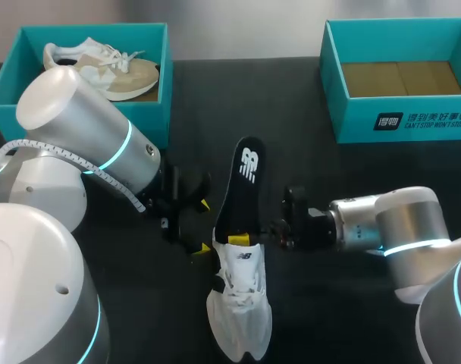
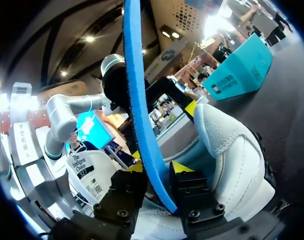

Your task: Take the shoe out of the shoebox, open the shoe tongue, remove and reinsert the insole, then place the shoe into the shoebox

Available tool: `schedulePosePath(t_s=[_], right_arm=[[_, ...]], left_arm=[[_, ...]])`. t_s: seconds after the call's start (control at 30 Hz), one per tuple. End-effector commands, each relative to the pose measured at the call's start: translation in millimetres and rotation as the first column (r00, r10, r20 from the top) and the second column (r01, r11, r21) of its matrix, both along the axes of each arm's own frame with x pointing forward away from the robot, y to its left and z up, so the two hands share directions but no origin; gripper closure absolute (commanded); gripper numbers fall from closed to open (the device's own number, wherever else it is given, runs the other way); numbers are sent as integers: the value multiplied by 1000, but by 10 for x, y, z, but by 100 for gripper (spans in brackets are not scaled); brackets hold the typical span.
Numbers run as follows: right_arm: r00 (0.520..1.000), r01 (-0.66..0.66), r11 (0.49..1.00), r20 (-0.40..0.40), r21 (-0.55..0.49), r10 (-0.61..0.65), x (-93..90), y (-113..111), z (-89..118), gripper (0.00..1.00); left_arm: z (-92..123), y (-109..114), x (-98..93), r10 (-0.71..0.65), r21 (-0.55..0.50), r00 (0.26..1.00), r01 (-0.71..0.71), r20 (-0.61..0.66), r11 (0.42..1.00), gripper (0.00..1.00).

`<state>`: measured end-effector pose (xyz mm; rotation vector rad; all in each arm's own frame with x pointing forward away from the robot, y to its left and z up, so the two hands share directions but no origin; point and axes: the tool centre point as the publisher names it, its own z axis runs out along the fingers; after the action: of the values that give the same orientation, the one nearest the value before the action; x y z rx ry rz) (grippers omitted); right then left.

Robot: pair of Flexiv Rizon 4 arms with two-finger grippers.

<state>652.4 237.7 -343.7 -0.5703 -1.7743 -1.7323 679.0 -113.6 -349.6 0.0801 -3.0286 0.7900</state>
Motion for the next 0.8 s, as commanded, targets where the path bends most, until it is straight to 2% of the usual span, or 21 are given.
schedulePosePath(t_s=[0.03,0.43,0.5,0.8], right_arm=[[1000,3,1000,12,-20,-2,-26,1,51,69],[999,-17,999,48,-44,20,97,27,157,53],[998,-20,999,52,-41,22,117,30,165,46],[997,-23,999,75,-35,26,193,39,232,45]], left_arm=[[7,4,-3,-1,1,1000,1,0,1000,0],[7,4,-3,-1,1,1000,1,0,1000,0],[7,4,-3,-1,1,1000,1,0,1000,0],[7,4,-3,-1,1,1000,1,0,1000,0]])
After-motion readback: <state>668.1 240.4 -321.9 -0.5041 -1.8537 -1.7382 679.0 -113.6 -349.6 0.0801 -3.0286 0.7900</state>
